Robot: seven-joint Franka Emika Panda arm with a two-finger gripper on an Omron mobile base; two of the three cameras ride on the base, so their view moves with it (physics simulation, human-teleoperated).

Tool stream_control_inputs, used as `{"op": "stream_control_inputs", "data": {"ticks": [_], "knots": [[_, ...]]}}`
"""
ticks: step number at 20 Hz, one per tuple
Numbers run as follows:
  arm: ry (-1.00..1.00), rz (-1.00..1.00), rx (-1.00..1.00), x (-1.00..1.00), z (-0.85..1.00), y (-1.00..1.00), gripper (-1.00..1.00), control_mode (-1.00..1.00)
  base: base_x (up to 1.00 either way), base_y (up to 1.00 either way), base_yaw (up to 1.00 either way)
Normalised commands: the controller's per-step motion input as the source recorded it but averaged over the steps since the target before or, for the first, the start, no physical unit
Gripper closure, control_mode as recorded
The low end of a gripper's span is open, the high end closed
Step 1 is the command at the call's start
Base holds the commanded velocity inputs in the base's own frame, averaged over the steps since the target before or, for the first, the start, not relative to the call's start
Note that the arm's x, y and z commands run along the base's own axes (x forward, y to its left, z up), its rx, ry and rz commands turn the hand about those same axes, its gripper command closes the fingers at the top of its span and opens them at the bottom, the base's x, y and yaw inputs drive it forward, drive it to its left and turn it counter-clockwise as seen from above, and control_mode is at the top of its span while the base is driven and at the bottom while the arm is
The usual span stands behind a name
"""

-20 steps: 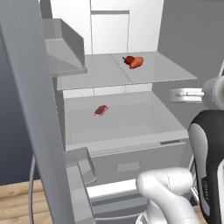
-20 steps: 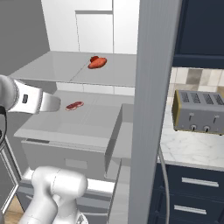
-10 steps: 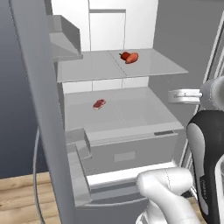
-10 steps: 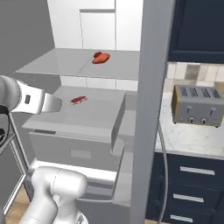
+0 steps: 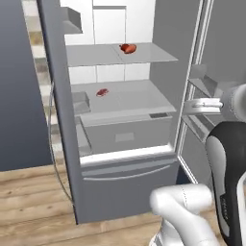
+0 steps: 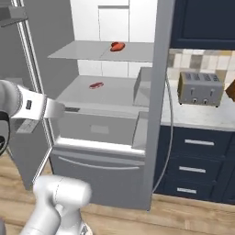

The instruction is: Transport the fish and sweet potato to the fridge. Place the fish on the rack containing meat and place the sweet potato on the rack containing the vegetable, ensuring meats and vegetables are on different racks.

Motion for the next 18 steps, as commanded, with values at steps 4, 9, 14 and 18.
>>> {"op": "stream_control_inputs", "data": {"ticks": [4,9,14,18], "knots": [[0.0,0.0,0.0,0.0,0.0,0.0,-1.0,1.0,-0.33,-0.01,-0.46],[0.0,0.0,0.0,0.0,0.0,0.0,-1.0,1.0,0.0,-0.02,-0.99],[0.0,0.0,0.0,0.0,0.0,0.0,-1.0,1.0,0.0,0.0,-1.0],[0.0,0.0,0.0,0.0,0.0,0.0,-1.0,1.0,0.0,-0.04,-0.98]]}}
